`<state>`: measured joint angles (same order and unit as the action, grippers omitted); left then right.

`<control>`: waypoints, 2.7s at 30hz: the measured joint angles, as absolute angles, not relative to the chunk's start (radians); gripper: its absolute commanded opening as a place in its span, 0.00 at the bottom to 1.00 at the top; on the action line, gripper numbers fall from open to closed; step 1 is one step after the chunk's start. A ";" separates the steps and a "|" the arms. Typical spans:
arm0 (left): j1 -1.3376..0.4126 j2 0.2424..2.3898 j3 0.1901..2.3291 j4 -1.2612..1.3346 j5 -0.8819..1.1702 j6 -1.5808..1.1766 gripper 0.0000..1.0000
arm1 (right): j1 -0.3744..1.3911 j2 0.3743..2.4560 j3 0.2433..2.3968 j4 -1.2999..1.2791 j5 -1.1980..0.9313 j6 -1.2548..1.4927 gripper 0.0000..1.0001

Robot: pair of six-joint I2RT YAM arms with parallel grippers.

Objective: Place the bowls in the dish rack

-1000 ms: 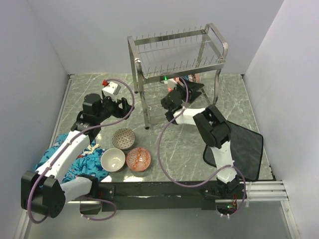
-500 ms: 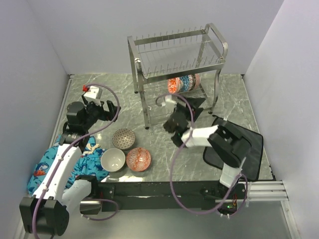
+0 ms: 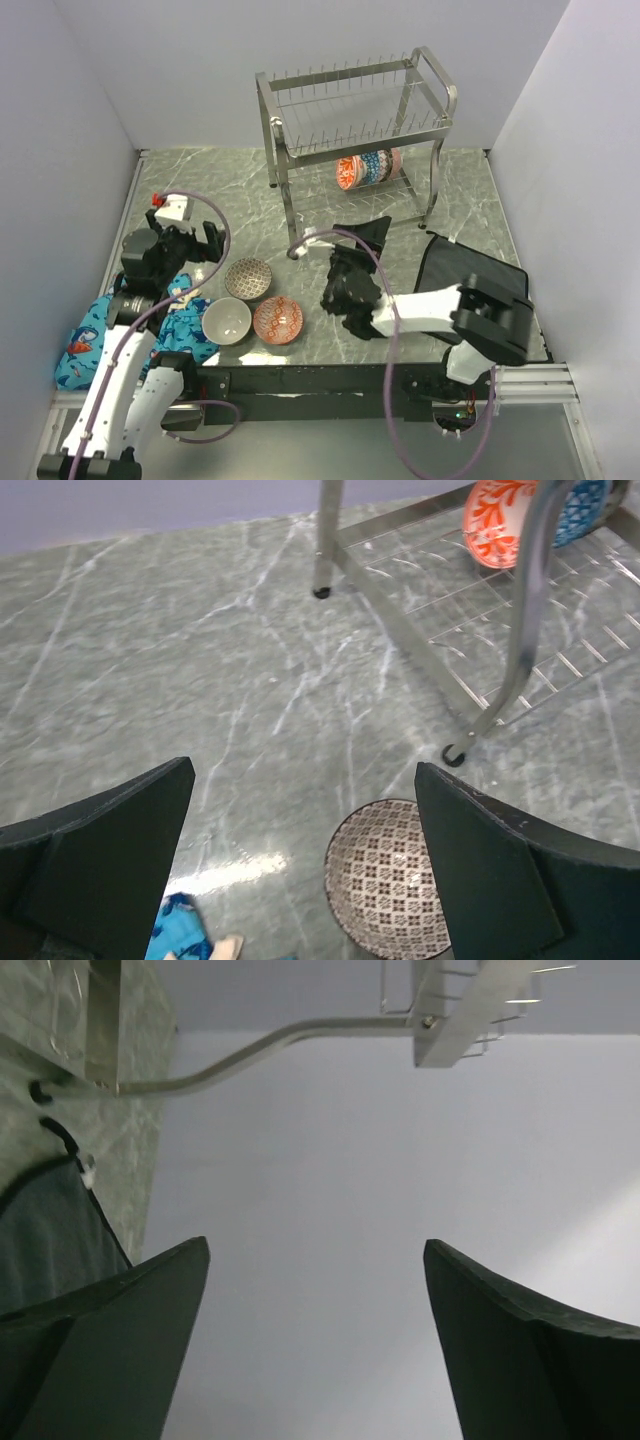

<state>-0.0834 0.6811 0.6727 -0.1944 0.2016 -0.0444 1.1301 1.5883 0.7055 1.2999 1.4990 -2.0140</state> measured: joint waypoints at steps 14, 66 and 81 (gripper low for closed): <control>0.073 0.711 0.719 -0.369 0.052 0.001 0.99 | 1.196 1.528 0.788 1.283 1.496 -1.952 1.00; 0.237 0.477 0.724 -0.493 0.206 -0.120 0.99 | 0.943 1.702 1.553 -1.070 -0.281 0.256 0.71; 0.276 0.480 0.708 -0.497 0.232 -0.121 0.99 | 0.939 1.866 1.528 -0.917 -0.268 0.382 0.60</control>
<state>0.2760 0.4805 0.7078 -0.4969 0.2321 -0.1211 0.9386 1.8664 1.5284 -0.9173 -0.2684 0.3820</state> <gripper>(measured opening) 0.995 0.613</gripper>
